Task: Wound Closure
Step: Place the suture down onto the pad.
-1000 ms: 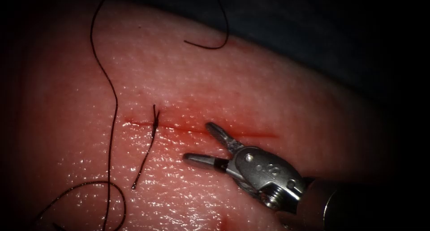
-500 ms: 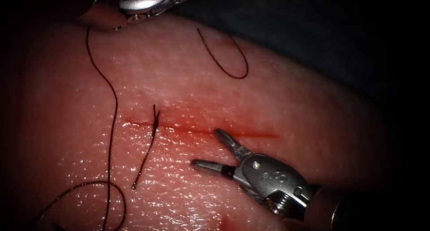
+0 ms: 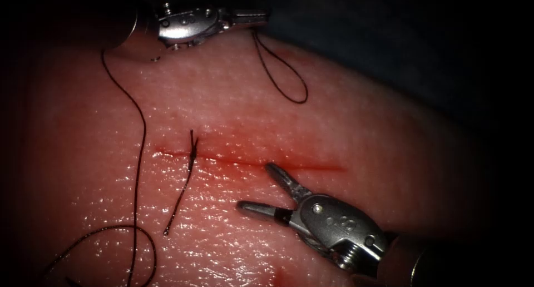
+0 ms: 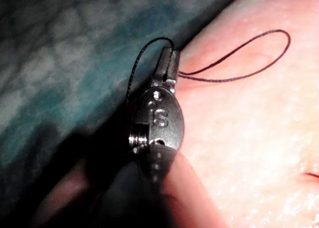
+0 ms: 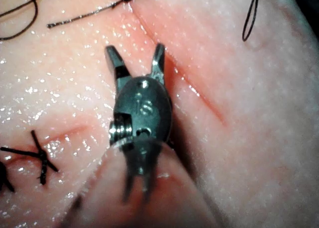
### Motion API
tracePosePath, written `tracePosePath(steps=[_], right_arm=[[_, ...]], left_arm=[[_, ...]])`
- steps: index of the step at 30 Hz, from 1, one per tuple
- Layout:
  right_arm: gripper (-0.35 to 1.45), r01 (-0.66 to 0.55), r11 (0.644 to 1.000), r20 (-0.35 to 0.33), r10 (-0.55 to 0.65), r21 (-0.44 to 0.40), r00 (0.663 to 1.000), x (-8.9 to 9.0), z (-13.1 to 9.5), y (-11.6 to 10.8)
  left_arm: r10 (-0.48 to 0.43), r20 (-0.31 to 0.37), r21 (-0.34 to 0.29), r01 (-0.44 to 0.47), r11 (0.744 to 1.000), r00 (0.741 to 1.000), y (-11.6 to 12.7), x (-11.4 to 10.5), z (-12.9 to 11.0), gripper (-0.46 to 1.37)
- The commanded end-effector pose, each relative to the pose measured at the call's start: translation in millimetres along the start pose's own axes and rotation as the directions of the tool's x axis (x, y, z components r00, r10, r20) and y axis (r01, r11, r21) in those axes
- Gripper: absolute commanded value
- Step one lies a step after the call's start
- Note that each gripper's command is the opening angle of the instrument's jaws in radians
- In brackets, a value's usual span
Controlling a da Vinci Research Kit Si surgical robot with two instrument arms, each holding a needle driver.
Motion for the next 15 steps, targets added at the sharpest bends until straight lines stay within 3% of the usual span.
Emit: tracePosePath(steps=[1, 3, 5, 7, 15], right_arm=[[1.44, 0.0, 1.0, 0.0, 0.0, 0.004, 1.0, 0.0, 0.0, 0.0], [1.44, 0.0, 1.0, 0.0, 0.0, 0.004, 1.0, 0.0, 0.0, 0.0], [1.44, 0.0, 1.0, -0.001, 0.0, 0.003, 1.0, 0.0, 0.0, -0.1], [1.44, 0.001, 1.0, -0.001, -0.001, 0.003, 1.0, -0.1, 0.0, -0.1], [1.44, 0.002, 1.0, -0.004, -0.002, 0.001, 1.0, -0.3, 0.1, -0.3]], left_arm=[[-0.008, 0.031, -0.017, 0.009, 1.0, 0.999, 0.1, 0.0, 0.1, -0.35], [-0.01, 0.113, -0.039, 0.014, 0.999, 0.994, 0.2, -0.7, 0.3, -0.35], [-0.008, 0.207, -0.057, 0.02, 0.998, 0.978, 0.2, -1.7, 0.5, -0.05], [-0.016, 0.244, -0.059, 0.031, 0.998, 0.97, 0.1, -2.3, 0.7, 0.13], [-0.029, 0.257, -0.004, 0.031, 1.0, 0.966, -1.8, -4.5, 2.1, 0.1]])
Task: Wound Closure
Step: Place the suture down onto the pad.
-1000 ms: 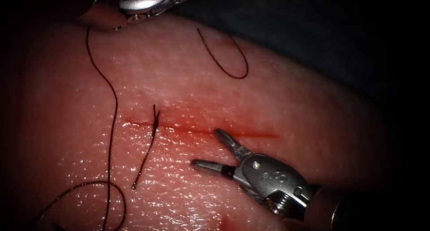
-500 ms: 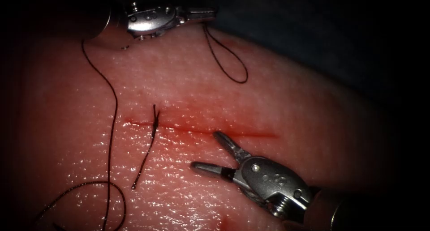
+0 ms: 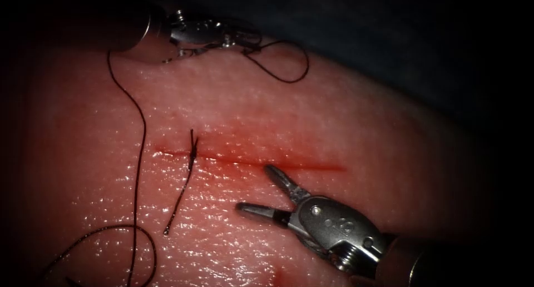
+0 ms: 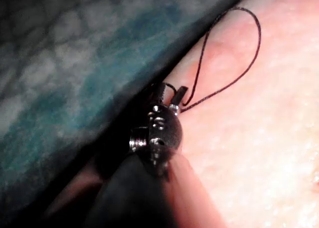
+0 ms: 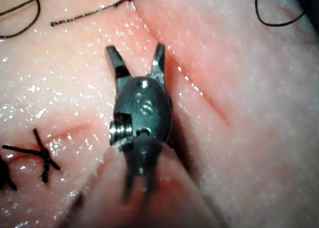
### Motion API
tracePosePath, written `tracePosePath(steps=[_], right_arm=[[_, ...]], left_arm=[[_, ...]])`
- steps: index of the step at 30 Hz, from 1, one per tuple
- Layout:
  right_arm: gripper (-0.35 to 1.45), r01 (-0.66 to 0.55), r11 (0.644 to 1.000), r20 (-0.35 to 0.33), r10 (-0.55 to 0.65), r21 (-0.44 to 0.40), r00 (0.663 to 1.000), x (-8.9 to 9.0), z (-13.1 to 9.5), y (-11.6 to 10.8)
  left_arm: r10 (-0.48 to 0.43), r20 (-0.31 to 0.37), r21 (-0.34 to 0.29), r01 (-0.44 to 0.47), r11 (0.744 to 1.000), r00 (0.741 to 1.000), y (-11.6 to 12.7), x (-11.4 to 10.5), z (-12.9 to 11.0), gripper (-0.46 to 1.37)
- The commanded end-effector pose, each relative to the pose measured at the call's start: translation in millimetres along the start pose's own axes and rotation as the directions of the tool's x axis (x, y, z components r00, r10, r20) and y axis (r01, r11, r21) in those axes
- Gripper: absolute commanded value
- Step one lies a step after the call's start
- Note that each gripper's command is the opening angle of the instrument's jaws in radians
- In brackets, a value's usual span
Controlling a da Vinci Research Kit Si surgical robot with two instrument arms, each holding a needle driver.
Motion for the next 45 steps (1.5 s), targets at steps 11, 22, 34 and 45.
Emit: tracePosePath(steps=[11, 22, 34, 45], right_arm=[[1.44, 0.001, 1.0, -0.001, -0.001, 0.003, 1.0, -0.1, -0.1, -0.1], [1.44, 0.002, 1.0, -0.003, -0.002, -0.001, 1.0, -0.2, 0.1, -0.4], [1.44, 0.002, 1.0, -0.003, -0.002, -0.003, 1.0, -0.3, 0.1, -0.7], [1.44, 0.0, 1.0, -0.001, 0.0, -0.003, 1.0, 0.0, 0.1, -0.6]], left_arm=[[-0.082, 0.003, 0.04, 0.082, 0.996, 0.997, -2.4, -1.2, 0.6, 0.73], [-0.153, -0.057, 0.134, 0.159, 0.978, 0.987, -4.7, 3.1, -2.1, 1.28], [-0.041, -0.125, 0.193, 0.065, 0.979, 0.991, -6.7, 9.6, -7.0, 1.14], [-0.043, -0.146, 0.134, 0.063, 0.989, 0.988, -1.3, 8.9, -10.4, 0.91]])
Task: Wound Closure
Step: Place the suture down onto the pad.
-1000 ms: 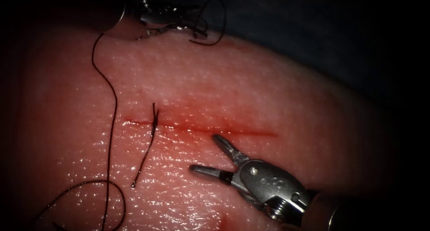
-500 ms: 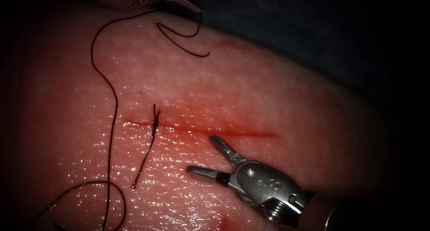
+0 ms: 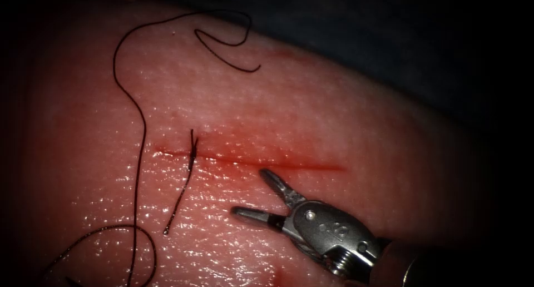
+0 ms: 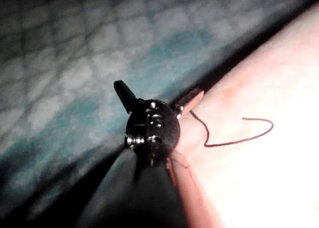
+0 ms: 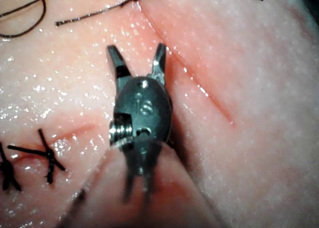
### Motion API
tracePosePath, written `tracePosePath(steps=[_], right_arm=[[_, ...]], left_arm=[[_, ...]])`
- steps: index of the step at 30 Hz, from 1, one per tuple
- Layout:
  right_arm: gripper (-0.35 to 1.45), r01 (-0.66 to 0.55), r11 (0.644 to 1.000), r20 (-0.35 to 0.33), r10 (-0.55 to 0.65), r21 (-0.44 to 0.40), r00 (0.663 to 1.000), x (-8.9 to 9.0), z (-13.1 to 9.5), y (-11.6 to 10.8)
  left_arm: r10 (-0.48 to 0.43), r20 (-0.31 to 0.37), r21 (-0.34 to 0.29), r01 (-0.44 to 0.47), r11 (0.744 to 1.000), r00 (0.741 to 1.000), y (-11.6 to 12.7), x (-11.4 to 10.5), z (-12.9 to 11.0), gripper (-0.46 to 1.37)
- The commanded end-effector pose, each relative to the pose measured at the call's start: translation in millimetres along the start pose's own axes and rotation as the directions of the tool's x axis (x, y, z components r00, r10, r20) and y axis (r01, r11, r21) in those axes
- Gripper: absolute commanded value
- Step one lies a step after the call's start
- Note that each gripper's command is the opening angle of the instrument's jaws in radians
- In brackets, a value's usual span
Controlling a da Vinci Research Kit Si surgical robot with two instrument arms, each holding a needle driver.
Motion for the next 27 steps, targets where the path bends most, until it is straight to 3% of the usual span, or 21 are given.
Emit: tracePosePath(steps=[1, 5, 15, 27], right_arm=[[1.44, -0.001, 1.0, 0.001, 0.001, 0.005, 1.0, 0.1, 0.0, 0.0], [1.44, -0.002, 1.0, 0.002, 0.002, 0.005, 1.0, 0.1, 0.0, 0.1], [1.44, -0.002, 1.0, 0.002, 0.002, 0.005, 1.0, 0.1, 0.0, 0.1], [1.43, -0.001, 1.0, 0.001, 0.001, 0.005, 1.0, 0.0, 0.1, 0.1]], left_arm=[[-0.001, -0.01, -0.011, 0.001, 1.0, 1.0, 0.3, 0.0, -0.4, 0.91], [-0.007, -0.061, -0.032, 0.005, 0.999, 0.998, 1.9, -0.5, -2.2, 0.9], [-0.016, -0.064, -0.058, 0.013, 0.998, 0.998, 4.5, -1.0, -5.6, 0.86], [-0.019, -0.064, -0.062, 0.015, 0.998, 0.998, 4.7, -0.9, -6.1, 0.87]])
